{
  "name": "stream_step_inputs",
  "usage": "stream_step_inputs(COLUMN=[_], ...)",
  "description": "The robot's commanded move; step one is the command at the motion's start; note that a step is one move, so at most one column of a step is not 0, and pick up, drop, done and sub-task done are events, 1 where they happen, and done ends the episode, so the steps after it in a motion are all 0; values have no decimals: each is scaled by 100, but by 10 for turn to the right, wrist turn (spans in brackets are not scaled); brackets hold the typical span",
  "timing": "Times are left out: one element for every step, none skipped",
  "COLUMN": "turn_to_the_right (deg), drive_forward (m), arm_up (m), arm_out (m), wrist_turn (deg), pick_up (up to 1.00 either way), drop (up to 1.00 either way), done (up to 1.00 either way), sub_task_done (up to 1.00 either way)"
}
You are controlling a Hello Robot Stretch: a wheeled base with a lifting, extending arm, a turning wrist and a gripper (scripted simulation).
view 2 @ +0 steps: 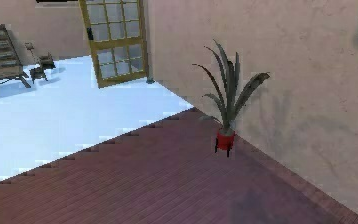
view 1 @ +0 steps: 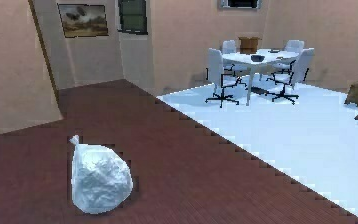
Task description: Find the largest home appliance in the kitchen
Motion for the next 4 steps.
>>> stream_step_inputs(turn_to_the_right=[0,-450,-420,0], drive_forward=[30,0,0,100], arm_up=[0,0,0,0], arm_out=[0,0,0,0], wrist_turn=[0,0,0,0], pick_up=[0,0,0,0], drop=[0,0,0,0], done=[0,0,0,0], sub_task_done=[0,0,0,0])
